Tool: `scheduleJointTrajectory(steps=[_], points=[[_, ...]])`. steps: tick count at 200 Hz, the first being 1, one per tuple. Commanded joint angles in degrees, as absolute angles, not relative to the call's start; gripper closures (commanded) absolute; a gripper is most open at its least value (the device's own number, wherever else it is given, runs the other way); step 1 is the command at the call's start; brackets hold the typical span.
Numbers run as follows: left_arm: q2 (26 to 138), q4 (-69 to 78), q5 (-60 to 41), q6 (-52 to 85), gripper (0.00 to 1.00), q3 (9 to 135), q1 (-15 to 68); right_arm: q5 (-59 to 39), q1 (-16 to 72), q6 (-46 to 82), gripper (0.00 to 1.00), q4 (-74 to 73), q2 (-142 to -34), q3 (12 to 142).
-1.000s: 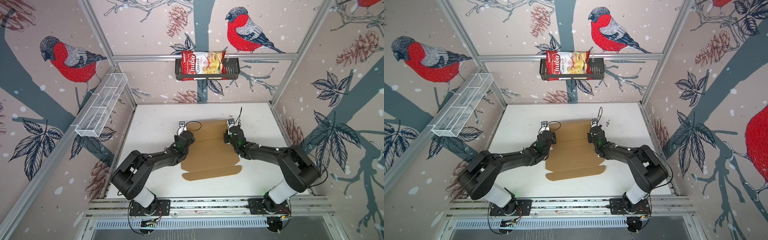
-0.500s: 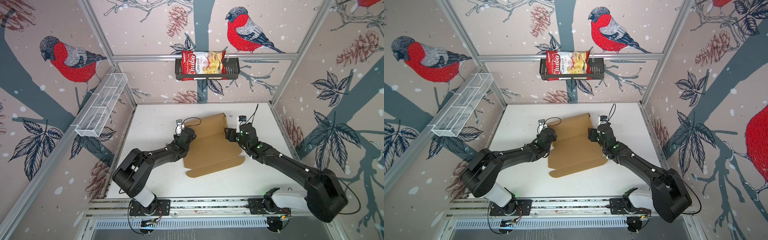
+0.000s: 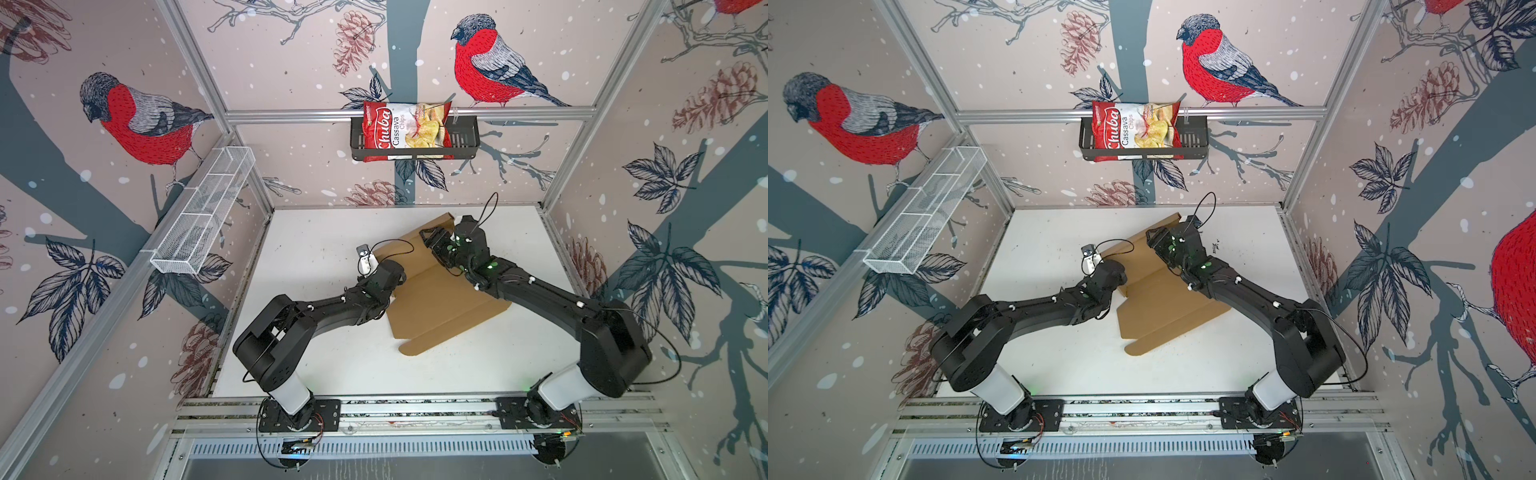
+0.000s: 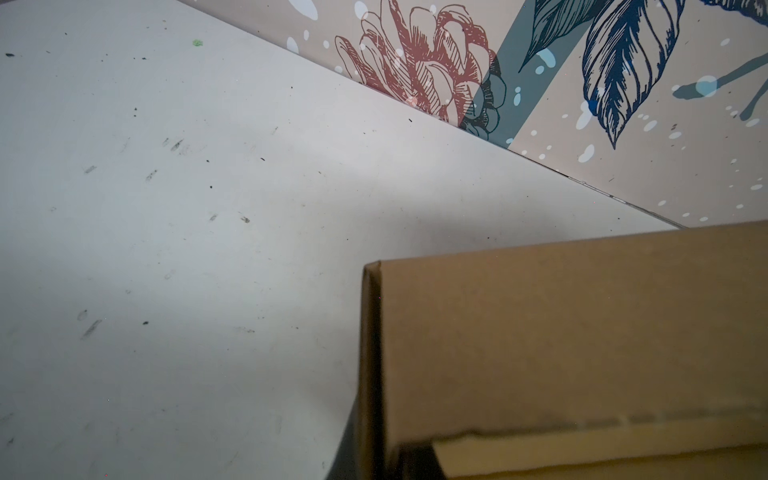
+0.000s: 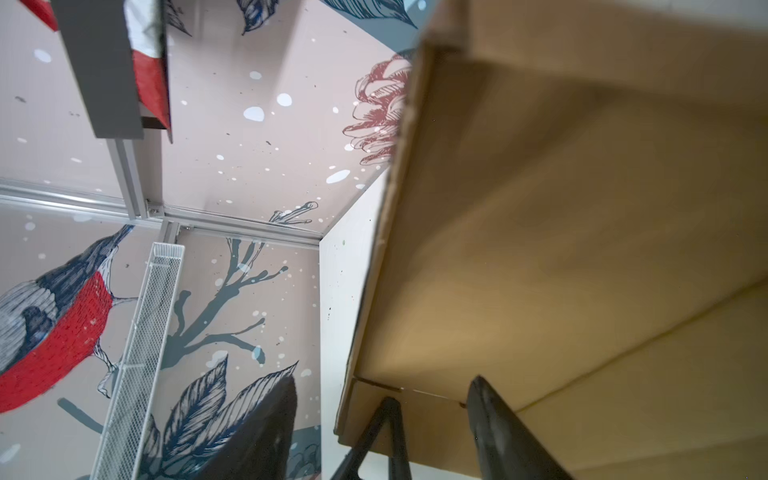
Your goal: Fold the paper box
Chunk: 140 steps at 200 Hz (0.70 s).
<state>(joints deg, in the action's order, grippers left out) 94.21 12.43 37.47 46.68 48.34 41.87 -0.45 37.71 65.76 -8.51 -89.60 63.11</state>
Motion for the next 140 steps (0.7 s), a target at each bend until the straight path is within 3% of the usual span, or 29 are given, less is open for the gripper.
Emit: scheduleJointTrajectory(steps=[1,38,76,104,140], points=[[94.75,2.02,32.99,47.76,1.0,47.64,42.53,-0.07,38.23,69.39,0.33,-8.5,-91.74,65.61],[94.21,2.11,32.53,48.34,1.0,47.75,43.32,1.18,37.35,69.55,0.4,-1.5,-100.07,73.58],[93.31,2.05,31.29,47.93,0.99,47.99,43.78,3.35,37.48,67.99,0.61,3.88,-104.38,78.42],[91.11,2.15,29.52,46.1,0.84,47.47,43.95,4.48,37.18,64.81,0.78,5.42,-105.5,79.83],[85.59,0.0,27.95,41.23,0.56,47.65,43.94,3.79,36.73,58.46,0.91,8.56,-108.07,82.96]])
